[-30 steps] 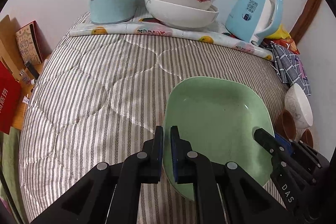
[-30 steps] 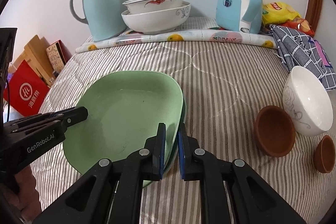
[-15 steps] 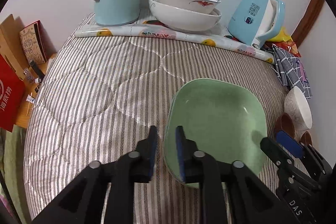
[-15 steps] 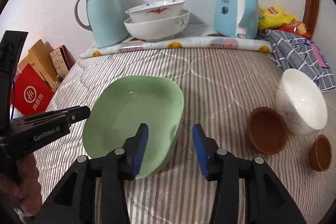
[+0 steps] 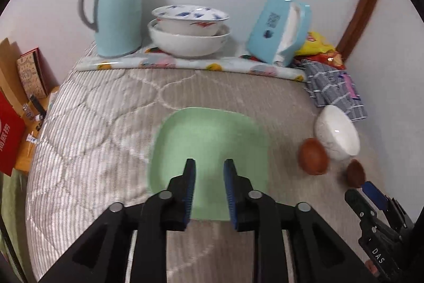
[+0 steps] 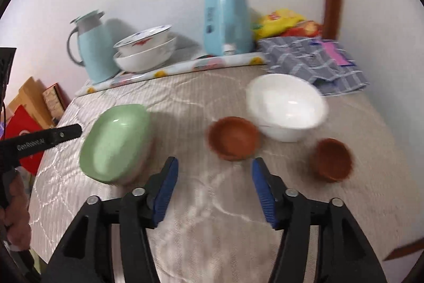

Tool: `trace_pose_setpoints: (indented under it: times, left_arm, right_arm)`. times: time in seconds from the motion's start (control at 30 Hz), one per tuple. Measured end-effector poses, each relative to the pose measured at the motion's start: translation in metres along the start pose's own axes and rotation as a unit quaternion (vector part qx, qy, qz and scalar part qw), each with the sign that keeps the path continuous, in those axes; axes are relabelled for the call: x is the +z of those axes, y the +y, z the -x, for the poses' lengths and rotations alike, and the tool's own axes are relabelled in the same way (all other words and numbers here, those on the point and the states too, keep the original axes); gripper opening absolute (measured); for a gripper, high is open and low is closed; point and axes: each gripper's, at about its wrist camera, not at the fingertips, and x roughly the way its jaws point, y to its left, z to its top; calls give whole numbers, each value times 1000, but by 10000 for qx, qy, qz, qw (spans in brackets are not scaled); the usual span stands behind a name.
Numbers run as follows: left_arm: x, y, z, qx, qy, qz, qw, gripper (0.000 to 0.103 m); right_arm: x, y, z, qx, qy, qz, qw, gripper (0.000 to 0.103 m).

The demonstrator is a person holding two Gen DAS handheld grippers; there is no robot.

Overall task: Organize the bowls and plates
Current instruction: 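Lower the light-green plate onto the blue plate and open both grippers, then move both grippers toward the two small brown bowls beside the white bowl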

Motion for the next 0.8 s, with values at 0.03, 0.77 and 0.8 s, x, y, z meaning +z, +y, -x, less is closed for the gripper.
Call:
trace_pose_setpoints:
  times: [0.03,0.77,0.8]
  left_arm:
    - [-1,-9,2,-41,-27,-48,10000,29]
    - [-19,-98,16,-351,-124,-690,9969,34]
    - [-19,-99,15,-339,-113,-709,9968,34]
  right_arm:
    - [-2,-6,5,-28,-42,-29,10000,60]
    - [-32,-101,60,-915,-83,-508,9945,61]
    - [-32,-102,59,-922,-88,-531,9943,61]
